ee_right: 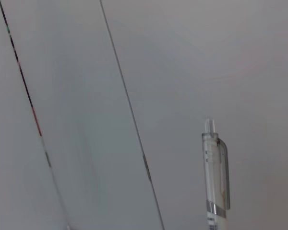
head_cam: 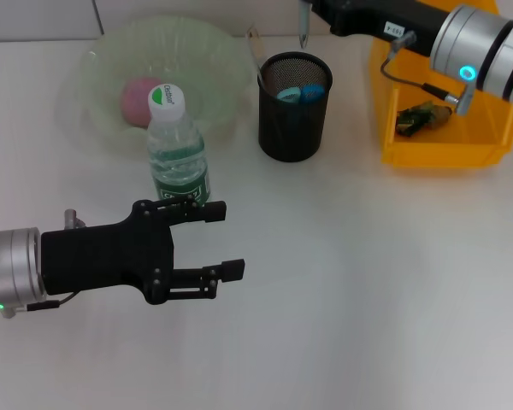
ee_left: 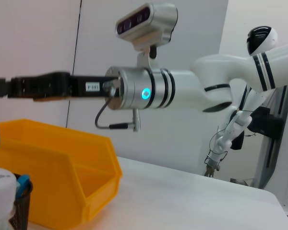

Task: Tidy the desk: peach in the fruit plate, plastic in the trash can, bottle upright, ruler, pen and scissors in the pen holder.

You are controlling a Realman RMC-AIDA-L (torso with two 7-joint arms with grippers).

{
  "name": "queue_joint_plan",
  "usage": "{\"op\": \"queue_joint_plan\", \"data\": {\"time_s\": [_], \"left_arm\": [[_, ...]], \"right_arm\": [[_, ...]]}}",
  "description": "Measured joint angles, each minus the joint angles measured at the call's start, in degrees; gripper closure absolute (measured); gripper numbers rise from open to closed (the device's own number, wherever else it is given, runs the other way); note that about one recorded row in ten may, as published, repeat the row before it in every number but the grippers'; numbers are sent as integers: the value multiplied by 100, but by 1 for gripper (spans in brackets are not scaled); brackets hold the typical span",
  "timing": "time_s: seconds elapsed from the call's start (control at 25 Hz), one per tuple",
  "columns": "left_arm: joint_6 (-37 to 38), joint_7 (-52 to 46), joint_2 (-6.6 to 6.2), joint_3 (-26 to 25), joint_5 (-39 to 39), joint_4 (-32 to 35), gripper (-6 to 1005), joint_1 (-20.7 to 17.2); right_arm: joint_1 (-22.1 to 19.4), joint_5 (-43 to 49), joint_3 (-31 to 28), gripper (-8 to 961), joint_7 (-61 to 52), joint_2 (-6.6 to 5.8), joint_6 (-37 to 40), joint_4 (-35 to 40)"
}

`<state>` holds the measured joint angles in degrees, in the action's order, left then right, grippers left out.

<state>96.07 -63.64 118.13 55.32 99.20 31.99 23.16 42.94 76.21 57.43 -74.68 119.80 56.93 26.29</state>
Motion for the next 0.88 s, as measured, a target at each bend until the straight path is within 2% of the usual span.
{"op": "queue_joint_plan", "data": {"time_s": [0.24, 0.56, 0.68, 0.8, 0.88], "left_arm": [[0, -4, 0, -43, -8, 0, 189, -27], [-1, -2, 0, -84, -8, 1, 189, -49], [24, -5, -8, -102, -7, 1, 189, -56], [149, -6, -32, -251, -7, 0, 189, -90], [225, -6, -45, -322, -7, 0, 189, -114]], "right_arm": [[124, -295, 112, 752, 566, 6, -137, -386], [11, -397, 243, 692, 565, 7, -75, -411], [-91, -400, 241, 669, 473, 13, 174, -353], [-392, -385, 241, 548, 179, -17, 737, -29], [-734, -273, 240, 468, -123, -63, 1310, 424]]}}
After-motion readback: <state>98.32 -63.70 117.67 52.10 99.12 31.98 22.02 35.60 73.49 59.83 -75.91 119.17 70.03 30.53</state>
